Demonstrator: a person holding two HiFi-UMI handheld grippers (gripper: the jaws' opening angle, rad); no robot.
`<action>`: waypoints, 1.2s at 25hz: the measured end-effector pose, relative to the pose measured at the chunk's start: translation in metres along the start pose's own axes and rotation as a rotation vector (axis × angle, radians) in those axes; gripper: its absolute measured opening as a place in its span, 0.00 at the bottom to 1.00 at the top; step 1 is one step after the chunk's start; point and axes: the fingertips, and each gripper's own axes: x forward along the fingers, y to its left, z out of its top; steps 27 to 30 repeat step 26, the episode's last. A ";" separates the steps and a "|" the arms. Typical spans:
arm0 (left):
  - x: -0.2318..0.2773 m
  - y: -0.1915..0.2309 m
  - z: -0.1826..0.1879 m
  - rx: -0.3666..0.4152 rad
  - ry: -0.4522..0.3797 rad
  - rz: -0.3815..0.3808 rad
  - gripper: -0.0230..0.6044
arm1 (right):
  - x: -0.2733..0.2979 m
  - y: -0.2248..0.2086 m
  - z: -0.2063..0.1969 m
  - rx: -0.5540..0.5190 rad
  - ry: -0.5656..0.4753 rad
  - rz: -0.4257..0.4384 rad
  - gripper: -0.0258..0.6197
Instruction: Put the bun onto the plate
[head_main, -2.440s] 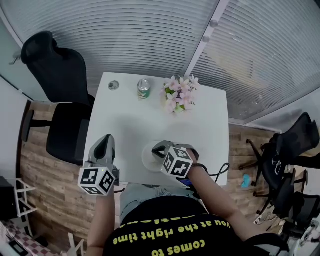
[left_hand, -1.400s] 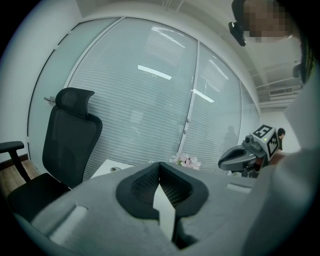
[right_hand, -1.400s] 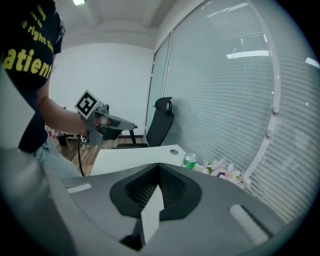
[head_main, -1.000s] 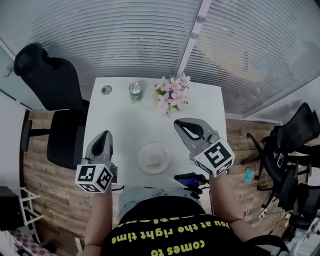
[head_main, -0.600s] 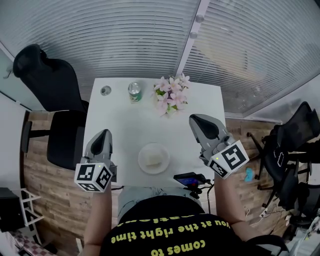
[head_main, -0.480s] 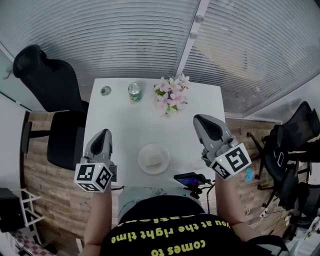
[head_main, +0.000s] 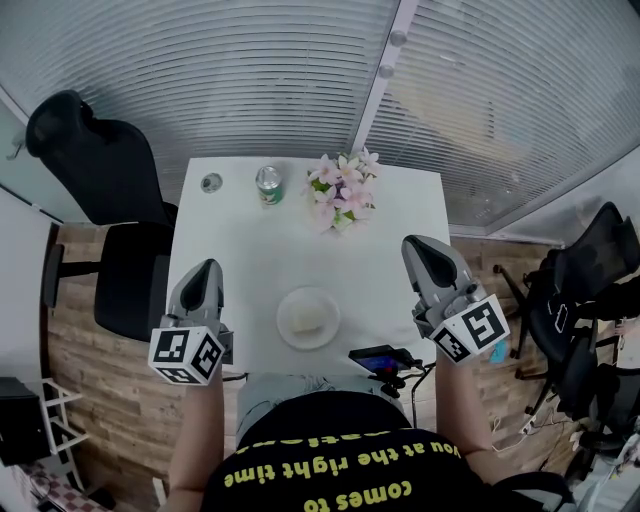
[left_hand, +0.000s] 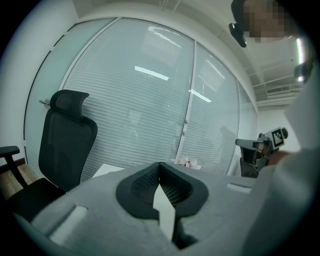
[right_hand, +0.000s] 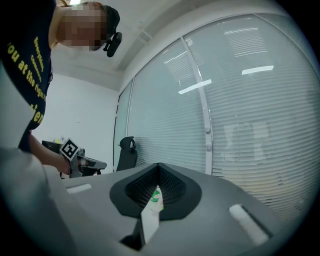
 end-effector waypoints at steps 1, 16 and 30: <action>0.000 0.000 0.000 -0.001 0.000 0.000 0.04 | 0.000 0.000 0.000 -0.002 -0.001 0.001 0.05; 0.001 -0.001 0.000 -0.002 -0.009 0.003 0.04 | -0.004 -0.006 -0.001 0.043 -0.014 -0.022 0.05; 0.001 -0.002 0.001 0.004 -0.018 0.010 0.04 | -0.007 -0.011 -0.001 0.081 -0.031 -0.033 0.05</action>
